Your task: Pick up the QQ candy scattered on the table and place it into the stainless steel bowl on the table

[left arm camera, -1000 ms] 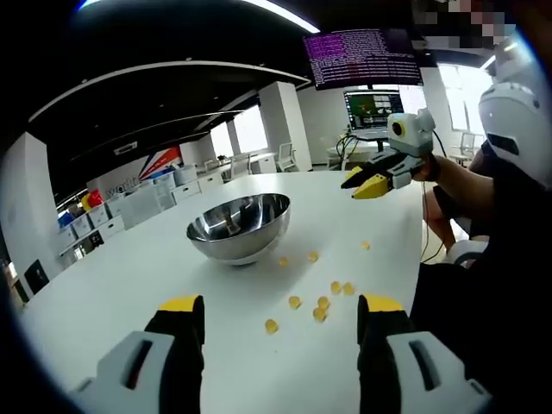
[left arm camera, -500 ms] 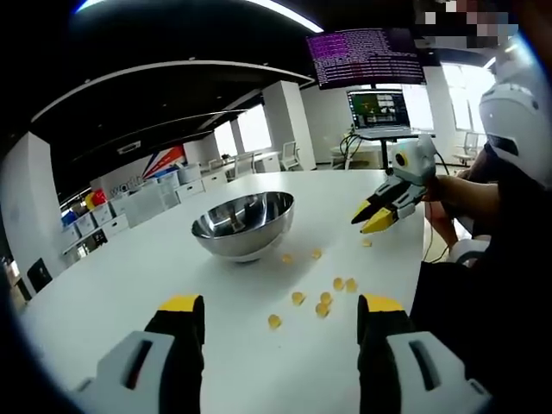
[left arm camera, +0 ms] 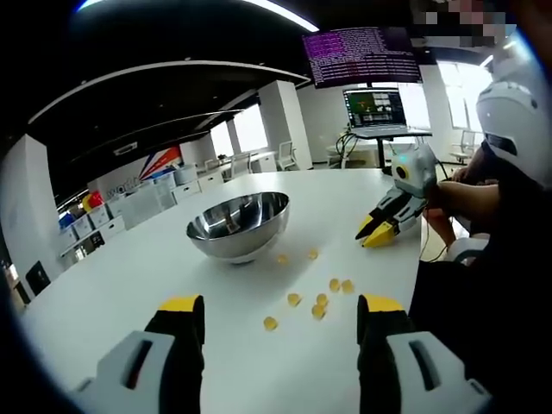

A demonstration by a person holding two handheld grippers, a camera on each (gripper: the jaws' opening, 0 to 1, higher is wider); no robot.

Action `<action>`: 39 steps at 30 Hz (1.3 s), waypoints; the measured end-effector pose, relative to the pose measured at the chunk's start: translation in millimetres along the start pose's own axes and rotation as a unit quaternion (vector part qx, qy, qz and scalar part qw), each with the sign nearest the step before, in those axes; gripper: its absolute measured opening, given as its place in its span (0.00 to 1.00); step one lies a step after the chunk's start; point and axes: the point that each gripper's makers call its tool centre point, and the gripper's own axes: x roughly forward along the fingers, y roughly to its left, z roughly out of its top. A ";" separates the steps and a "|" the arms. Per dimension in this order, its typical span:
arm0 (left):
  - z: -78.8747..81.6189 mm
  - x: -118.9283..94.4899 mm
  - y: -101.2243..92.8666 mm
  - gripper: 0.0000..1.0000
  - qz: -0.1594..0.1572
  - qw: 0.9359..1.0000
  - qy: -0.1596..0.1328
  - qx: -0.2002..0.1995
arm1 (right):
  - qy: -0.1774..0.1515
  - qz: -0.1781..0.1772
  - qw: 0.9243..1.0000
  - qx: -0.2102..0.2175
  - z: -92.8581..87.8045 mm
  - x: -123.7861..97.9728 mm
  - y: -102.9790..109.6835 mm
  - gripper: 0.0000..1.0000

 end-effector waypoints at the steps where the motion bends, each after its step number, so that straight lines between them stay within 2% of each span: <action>1: -0.1 0.1 -0.2 0.72 0.000 1.000 0.000 0.000 | 0.002 -0.001 1.000 0.000 -1.2 -0.2 -0.2 0.10; 7: 0.0 1.5 -2.3 0.72 -0.003 1.000 0.000 0.002 | 0.007 -0.003 1.000 -0.001 -6.4 -0.4 1.0 0.08; 23: -0.2 0.5 -2.2 0.71 -0.003 1.000 -0.001 0.001 | -0.001 -0.009 1.000 -0.016 -2.1 -0.9 -1.4 0.06; 29: -1.0 0.6 -2.0 0.71 -0.003 1.000 0.000 0.002 | -0.011 -0.016 1.000 -0.020 7.1 -6.1 -4.7 0.06; 39: -0.7 -0.2 -0.6 0.71 -0.003 1.000 -0.002 0.001 | -0.043 -0.022 0.999 -0.024 35.6 -17.0 -8.0 0.06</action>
